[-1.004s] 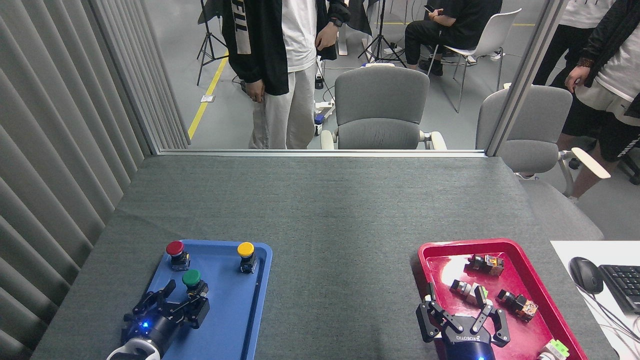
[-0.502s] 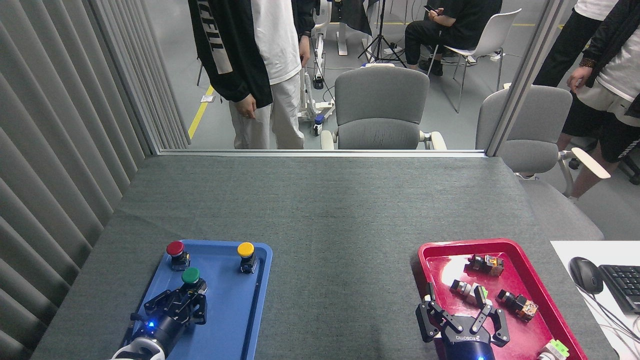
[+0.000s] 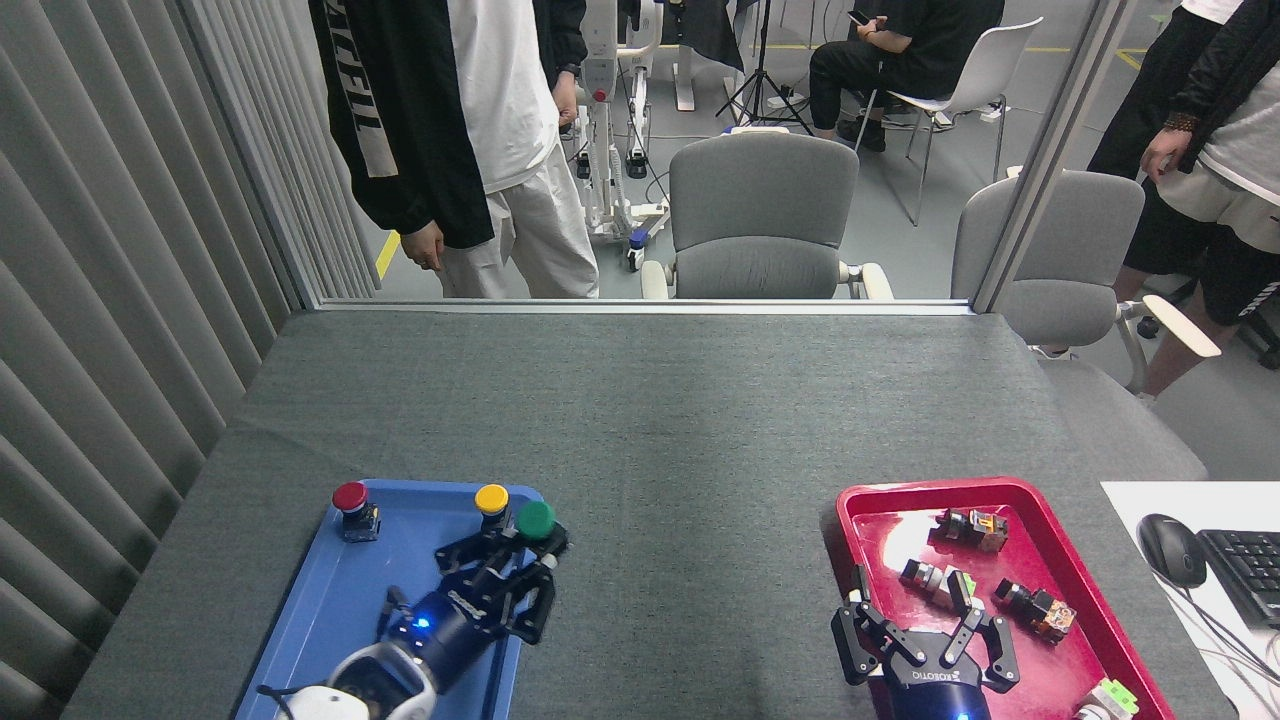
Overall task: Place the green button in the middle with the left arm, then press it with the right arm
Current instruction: 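Carry the green button to the table middle and set it down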
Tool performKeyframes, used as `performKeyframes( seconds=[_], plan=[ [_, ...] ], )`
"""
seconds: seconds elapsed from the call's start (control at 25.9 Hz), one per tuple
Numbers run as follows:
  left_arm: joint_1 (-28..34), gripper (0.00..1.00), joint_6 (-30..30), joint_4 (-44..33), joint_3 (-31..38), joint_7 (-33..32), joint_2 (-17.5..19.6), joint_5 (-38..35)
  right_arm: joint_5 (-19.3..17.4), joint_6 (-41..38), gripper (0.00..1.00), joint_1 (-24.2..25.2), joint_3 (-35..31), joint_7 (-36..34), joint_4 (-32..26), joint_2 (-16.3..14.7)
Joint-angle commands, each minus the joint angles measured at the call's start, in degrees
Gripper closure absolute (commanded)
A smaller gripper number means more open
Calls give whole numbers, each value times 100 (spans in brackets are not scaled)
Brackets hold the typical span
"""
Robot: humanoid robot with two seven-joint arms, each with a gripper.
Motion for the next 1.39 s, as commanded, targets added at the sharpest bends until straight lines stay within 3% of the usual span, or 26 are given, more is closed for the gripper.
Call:
performKeyframes(
  seconds=[0.0, 0.23, 0.35, 0.5, 0.58, 0.73, 0.77, 0.89, 0.93, 1.12, 1.27, 1.35],
  plan=[
    [-242, 100, 355, 224, -1000, -7, -390, 0, -3, -30, 0, 0, 0, -35, 0, -2],
    [-892, 100, 574, 1780, -1220, -7, -1515, -96, -3, -30, 0, 0, -8, -35, 0, 42],
    [-1007, 100, 583, 2307, -1229, -7, -1717, -87, -3, -30, 0, 0, 0, -35, 0, 33],
    [-989, 100, 750, 2545, -1238, -7, -1708, -79, -3, -30, 0, 0, 0, -44, 0, 42],
    [-972, 95, 917, 2580, -1238, -7, -1691, -61, -3, -30, 0, 0, 0, -62, 0, 51],
    [-954, 80, 1093, 2782, -1238, 10, -1700, -70, -3, -30, 0, 0, -8, -62, 0, 95],
    [-954, 66, 1111, 2861, -1229, 63, -1708, -52, -3, -21, 0, 0, 0, -53, 0, 95],
    [-945, 9, 1260, 2782, -1176, 72, -1700, 36, -3, -30, 0, 0, 0, -53, 0, 86],
    [-928, 0, 1251, 2650, -1176, 1, -1700, 44, -11, -21, 0, 0, 0, -53, 0, 77],
    [-603, 0, 1251, 1789, -1176, -16, -1559, 36, -11, -4, 0, 0, 9, -62, 9, 77],
    [-348, 0, 1304, 945, -1097, -7, -1032, 62, -20, 5, 0, -9, 36, -62, 0, 68],
    [-23, 0, 1304, 383, -597, 1, -777, 62, -20, -13, 0, -9, 62, -62, 9, 77]
  ],
)
